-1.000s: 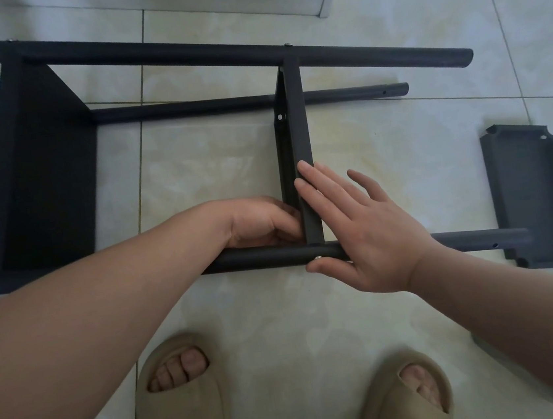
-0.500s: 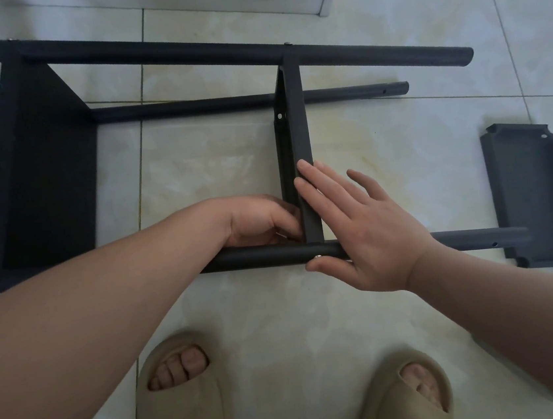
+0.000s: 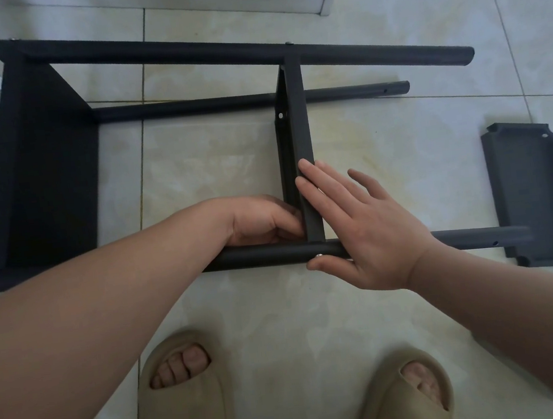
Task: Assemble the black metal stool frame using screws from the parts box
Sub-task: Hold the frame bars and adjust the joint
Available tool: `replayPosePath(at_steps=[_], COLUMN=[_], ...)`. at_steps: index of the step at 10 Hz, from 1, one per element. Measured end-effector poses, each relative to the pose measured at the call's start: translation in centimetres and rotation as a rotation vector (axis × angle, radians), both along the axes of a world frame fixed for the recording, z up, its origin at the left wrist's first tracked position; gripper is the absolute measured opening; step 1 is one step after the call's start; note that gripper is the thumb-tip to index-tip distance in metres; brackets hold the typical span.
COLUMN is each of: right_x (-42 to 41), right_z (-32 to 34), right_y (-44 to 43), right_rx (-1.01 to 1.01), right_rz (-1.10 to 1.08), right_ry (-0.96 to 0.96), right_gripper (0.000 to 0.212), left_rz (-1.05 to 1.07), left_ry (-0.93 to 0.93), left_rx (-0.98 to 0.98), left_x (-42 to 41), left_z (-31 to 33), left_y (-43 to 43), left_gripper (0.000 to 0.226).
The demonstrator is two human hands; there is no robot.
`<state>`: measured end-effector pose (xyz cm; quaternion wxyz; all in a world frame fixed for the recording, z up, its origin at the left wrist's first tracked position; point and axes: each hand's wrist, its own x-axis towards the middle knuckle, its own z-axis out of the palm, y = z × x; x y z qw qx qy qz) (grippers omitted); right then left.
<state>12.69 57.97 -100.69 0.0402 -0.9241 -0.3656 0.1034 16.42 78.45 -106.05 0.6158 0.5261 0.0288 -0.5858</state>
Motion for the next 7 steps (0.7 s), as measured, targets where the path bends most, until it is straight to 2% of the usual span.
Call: replayPosePath(at_steps=[1, 2, 3, 4, 5, 7], right_x=[-0.05, -0.08, -0.07, -0.07, -0.07, -0.08], right_z=[0.02, 0.02, -0.01, -0.06, -0.11, -0.13], right_y=[0.0, -0.02, -0.01, -0.04, -0.05, -0.05], right_rx=[0.001, 0.01, 0.01, 0.01, 0.013, 0.012], right_rz=[-0.002, -0.004, -0.003, -0.003, -0.003, -0.004], right_ry=[0.001, -0.001, 0.002, 0.005, 0.0, -0.002], right_gripper=[0.095, 0.095, 0.095, 0.095, 0.095, 0.095], left_rz=[0.015, -0.015, -0.082, -0.058, -0.041, 0.005], left_ry=[0.029, 0.049, -0.024, -0.06, -0.027, 0.015], left_rx=[0.002, 0.046, 0.074, 0.056, 0.009, 0.009], left_x=[0.06, 0.09, -0.01, -0.01, 0.03, 0.04], left_z=[0.22, 0.08, 0.15, 0.18, -0.02, -0.28], left_y=[-0.08, -0.02, 0.05, 0.01, 0.09, 0.0], left_gripper=[0.022, 0.022, 0.02, 0.017, 0.027, 0.018])
